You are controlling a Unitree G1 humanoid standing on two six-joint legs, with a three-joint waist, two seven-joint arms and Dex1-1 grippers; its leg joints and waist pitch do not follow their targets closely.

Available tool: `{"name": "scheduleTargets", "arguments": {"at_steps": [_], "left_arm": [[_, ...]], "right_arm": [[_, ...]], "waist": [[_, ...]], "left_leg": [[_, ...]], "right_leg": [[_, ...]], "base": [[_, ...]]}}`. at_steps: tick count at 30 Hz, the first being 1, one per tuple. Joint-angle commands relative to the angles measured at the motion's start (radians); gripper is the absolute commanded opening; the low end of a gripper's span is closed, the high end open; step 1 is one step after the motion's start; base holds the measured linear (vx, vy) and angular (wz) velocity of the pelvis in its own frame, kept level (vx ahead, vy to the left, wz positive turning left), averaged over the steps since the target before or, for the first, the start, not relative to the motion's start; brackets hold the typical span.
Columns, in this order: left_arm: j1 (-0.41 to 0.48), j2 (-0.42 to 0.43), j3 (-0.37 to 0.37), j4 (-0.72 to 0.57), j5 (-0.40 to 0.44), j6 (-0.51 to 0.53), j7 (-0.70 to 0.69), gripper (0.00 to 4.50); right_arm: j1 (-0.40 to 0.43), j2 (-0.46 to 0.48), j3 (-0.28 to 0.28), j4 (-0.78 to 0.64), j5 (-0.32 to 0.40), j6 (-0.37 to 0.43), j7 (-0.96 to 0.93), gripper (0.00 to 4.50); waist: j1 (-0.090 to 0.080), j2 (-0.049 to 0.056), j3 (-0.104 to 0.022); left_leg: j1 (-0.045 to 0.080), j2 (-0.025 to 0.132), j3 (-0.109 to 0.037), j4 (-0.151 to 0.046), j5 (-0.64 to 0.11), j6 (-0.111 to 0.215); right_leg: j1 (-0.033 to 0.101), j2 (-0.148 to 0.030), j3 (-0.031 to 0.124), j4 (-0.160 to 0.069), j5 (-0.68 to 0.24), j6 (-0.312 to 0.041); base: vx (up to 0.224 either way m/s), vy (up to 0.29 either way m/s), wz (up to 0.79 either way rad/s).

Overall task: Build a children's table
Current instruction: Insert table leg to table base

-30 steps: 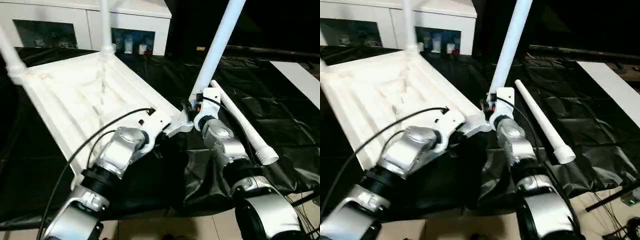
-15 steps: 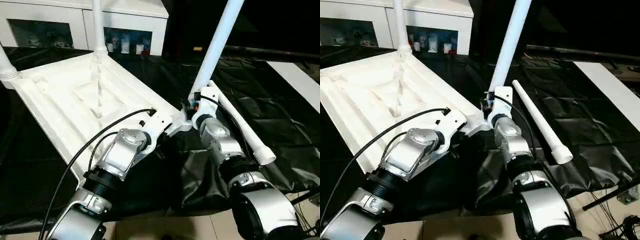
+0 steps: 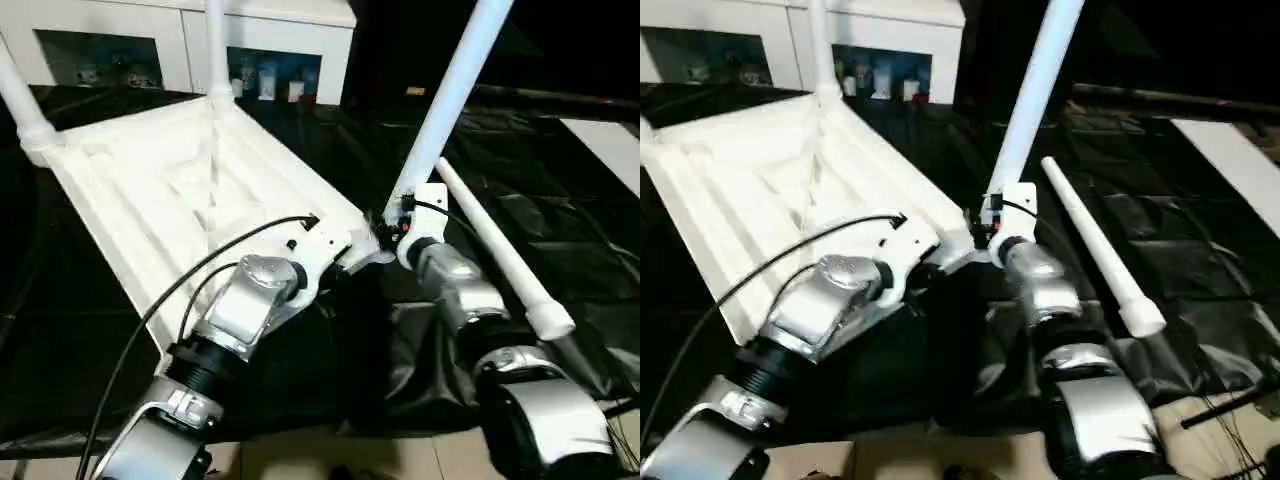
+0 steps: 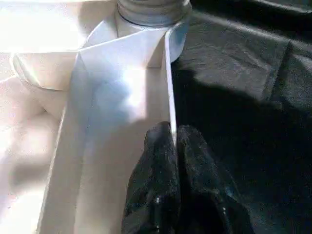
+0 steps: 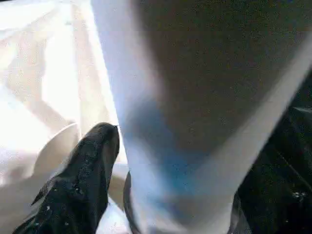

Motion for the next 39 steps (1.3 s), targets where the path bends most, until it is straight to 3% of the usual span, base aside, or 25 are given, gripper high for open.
{"name": "scheduleTargets", "arguments": {"at_steps": [1, 3, 4, 5, 6, 8, 12, 15, 18, 22, 28, 39], "left_arm": [[-0.025, 0.008, -0.031, -0.043, -0.051, -0.042, -0.095, 0.0], [-0.017, 0.058, -0.046, -0.041, -0.064, -0.108, -0.181, 0.0], [-0.016, 0.061, -0.047, -0.042, -0.066, -0.114, -0.189, 0.0], [-0.008, 0.094, -0.058, -0.043, -0.077, -0.181, -0.258, 0.0], [-0.008, 0.094, -0.058, -0.043, -0.077, -0.181, -0.258, 0.0], [0.013, 0.154, -0.07, -0.063, -0.105, -0.277, -0.385, 0.0], [0.035, 0.215, -0.078, -0.087, -0.137, -0.318, -0.499, 0.0], [0.045, 0.247, -0.067, -0.083, -0.157, -0.342, -0.55, 0.0], [0.046, 0.257, -0.062, -0.071, -0.16, -0.363, -0.57, 0.0], [0.045, 0.263, -0.054, -0.051, -0.16, -0.393, -0.596, 0.0], [0.041, 0.261, -0.047, -0.04, -0.159, -0.402, -0.6, 0.0], [0.042, 0.256, -0.042, -0.029, -0.157, -0.416, -0.6, 0.0]], "right_arm": [[0.049, -0.026, 0.061, -0.133, 0.031, 0.048, 0.175, 3.74], [0.123, -0.087, 0.113, -0.281, 0.052, 0.076, 0.305, 3.74], [0.128, -0.091, 0.116, -0.291, 0.054, 0.078, 0.313, 3.74], [0.178, -0.131, 0.142, -0.376, 0.064, 0.084, 0.382, 3.74], [0.178, -0.131, 0.142, -0.376, 0.064, 0.084, 0.382, 3.74], [0.264, -0.193, 0.173, -0.502, 0.08, 0.097, 0.475, 3.74], [0.364, -0.261, 0.198, -0.645, 0.098, 0.121, 0.568, 3.74], [0.442, -0.309, 0.224, -0.739, 0.104, 0.135, 0.623, 3.74], [0.466, -0.321, 0.236, -0.759, 0.095, 0.135, 0.64, 3.74], [0.483, -0.327, 0.252, -0.763, 0.062, 0.12, 0.643, 3.74], [0.472, -0.331, 0.245, -0.701, 0.015, 0.084, 0.6, 3.74], [0.478, -0.317, 0.232, -0.64, -0.012, 0.046, 0.585, 2.82]], "waist": [[0.014, 0.0, -0.086], [0.021, -0.002, -0.094], [0.03, -0.004, -0.089], [0.032, -0.004, -0.088], [0.039, -0.003, -0.085], [0.046, -0.005, -0.081], [0.054, 0.001, -0.072], [0.061, 0.005, -0.069], [0.057, 0.005, -0.07], [0.056, 0.002, -0.071], [0.055, -0.001, -0.073], [0.058, 0.001, -0.076]], "left_leg": [[0.005, 0.055, -0.014, -0.054, -0.072, 0.108], [0.003, 0.052, -0.011, -0.043, 0.039, 0.163], [0.001, 0.048, -0.008, -0.04, 0.059, 0.192], [0.004, 0.051, -0.007, -0.04, 0.048, 0.199], [0.002, 0.052, -0.008, -0.04, 0.021, 0.196], [0.003, 0.056, -0.011, -0.044, -0.029, 0.164], [0.017, 0.064, -0.012, -0.056, -0.157, 0.084], [0.024, 0.069, -0.012, -0.059, -0.205, 0.045], [0.019, 0.068, -0.015, -0.061, -0.227, 0.023], [0.017, 0.065, -0.018, -0.059, -0.232, 0.015], [0.012, 0.064, -0.017, -0.056, -0.183, 0.023], [0.012, 0.063, -0.016, -0.05, -0.151, 0.037]], "right_leg": [[0.064, -0.075, 0.054, -0.03, -0.069, -0.232], [0.066, -0.071, 0.053, -0.009, 0.097, -0.264], [0.064, -0.07, 0.052, -0.01, 0.122, -0.275], [0.061, -0.071, 0.051, -0.013, 0.103, -0.28], [0.062, -0.072, 0.051, -0.017, 0.041, -0.269], [0.061, -0.072, 0.05, -0.028, -0.073, -0.247], [0.048, -0.07, 0.052, -0.046, -0.266, -0.192], [0.042, -0.072, 0.053, -0.05, -0.317, -0.172], [0.044, -0.073, 0.052, -0.05, -0.345, -0.161], [0.047, -0.077, 0.053, -0.053, -0.377, -0.145], [0.053, -0.077, 0.051, -0.043, -0.323, -0.156], [0.057, -0.075, 0.049, -0.036, -0.274, -0.174]], "base": [[0.051, -0.038, 0.05], [0.0, 0.0, 0.0], [0.0, 0.0, 0.0], [0.0, 0.0, 0.0], [0.0, 0.0, 0.0], [0.0, 0.0, 0.0], [0.0, 0.0, 0.0], [0.0, 0.0, 0.0], [0.0, 0.0, 0.0], [0.0, 0.0, 0.0], [0.0, 0.0, 0.0], [0.0, 0.0, 0.0]]}}
